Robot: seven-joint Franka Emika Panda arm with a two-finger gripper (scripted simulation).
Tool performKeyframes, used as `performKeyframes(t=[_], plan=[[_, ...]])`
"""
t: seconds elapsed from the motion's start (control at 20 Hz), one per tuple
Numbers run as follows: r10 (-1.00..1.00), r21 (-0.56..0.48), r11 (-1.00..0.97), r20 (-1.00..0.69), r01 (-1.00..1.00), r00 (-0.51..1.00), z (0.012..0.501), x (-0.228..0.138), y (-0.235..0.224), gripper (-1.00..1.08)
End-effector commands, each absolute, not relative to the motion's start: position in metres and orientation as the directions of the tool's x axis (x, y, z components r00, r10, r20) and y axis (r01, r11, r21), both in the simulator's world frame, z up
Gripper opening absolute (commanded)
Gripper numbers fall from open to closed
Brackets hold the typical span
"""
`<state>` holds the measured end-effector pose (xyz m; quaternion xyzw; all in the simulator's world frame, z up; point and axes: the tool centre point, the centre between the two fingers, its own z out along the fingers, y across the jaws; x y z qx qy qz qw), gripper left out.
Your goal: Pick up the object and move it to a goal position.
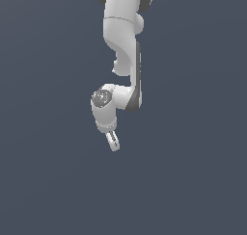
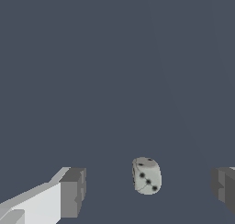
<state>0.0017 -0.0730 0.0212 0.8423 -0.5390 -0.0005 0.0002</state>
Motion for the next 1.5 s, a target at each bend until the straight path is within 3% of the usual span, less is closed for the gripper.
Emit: performKeyframes(t=[0.0, 0.2, 0.25, 0.95, 1.45], plan=[[-0.908, 0.0, -0.418, 0.0, -0.908, 0.418, 0.013, 0.002, -0.073, 1.0], [-0.908, 0.0, -0.418, 0.0, -0.908, 0.418, 0.009, 0.003, -0.073, 1.0], [-0.908, 0.0, -0.418, 0.0, -0.908, 0.418, 0.009, 0.003, -0.073, -1.0], [-0.909, -0.001, -0.418, 0.0, -0.909, 0.418, 0.015, 0.004, -0.071, -1.0], [-0.909, 0.0, -0.417, 0.0, -0.909, 0.417, 0.075, 0.016, -0.038, -1.0]])
